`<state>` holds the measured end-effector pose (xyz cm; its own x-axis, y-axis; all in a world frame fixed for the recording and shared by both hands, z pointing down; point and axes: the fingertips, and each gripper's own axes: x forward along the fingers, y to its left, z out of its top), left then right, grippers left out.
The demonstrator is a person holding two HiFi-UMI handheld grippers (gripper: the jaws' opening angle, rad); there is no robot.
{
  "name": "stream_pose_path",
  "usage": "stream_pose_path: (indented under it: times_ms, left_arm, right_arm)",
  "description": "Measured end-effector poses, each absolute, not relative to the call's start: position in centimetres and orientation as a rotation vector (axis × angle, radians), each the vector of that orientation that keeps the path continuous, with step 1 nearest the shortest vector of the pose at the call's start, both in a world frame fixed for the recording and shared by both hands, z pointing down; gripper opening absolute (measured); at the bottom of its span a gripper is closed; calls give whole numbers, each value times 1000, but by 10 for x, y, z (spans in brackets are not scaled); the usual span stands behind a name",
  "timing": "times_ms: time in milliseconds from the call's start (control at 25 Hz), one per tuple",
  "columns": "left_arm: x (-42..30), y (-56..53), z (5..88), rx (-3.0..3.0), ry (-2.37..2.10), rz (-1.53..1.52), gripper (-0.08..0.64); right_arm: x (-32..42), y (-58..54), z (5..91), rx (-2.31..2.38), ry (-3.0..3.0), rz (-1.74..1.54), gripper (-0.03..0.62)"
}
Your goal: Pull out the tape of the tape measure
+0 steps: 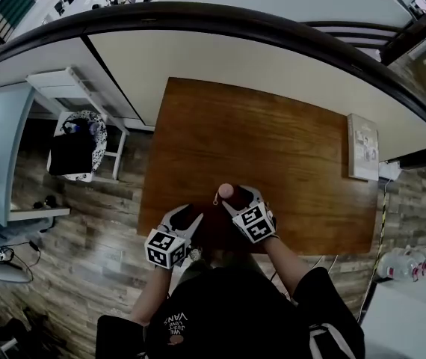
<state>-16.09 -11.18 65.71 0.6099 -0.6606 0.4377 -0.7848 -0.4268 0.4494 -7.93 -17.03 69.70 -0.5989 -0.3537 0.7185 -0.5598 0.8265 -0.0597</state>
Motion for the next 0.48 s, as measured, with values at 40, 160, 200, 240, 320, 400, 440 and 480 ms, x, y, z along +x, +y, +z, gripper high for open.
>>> stream_pose_path:
  times_ms: [40, 160, 200, 240, 320, 400, 440, 480]
  left_arm:
    - [-161, -112, 658, 2197, -1140, 254, 147]
    - [-158, -113, 663, 2174, -1154, 253, 149]
    - [-157, -113, 664, 2168, -1156, 255, 149]
    - [-156, -113, 665, 2164, -1157, 256, 150]
    - [-154, -112, 667, 2159, -1160, 256, 152]
    - [-154, -110, 668, 2152, -1161, 259, 154]
    - [-155, -110, 670, 2149, -1161, 260, 155]
    - [-155, -109, 671, 2147, -1161, 260, 156]
  right_arm:
    - [-81, -172, 697, 639, -2268, 339, 222]
    - [-84, -175, 701, 571, -2259, 271, 222]
    - [-86, -176, 703, 554, -2257, 256, 222]
    - [-87, -176, 705, 540, -2257, 247, 222]
    - [-89, -177, 709, 515, -2255, 245, 222]
    - [-91, -177, 712, 497, -2258, 253, 224]
    - [-92, -178, 713, 489, -2263, 255, 224]
    - [-92, -178, 714, 482, -2270, 253, 224]
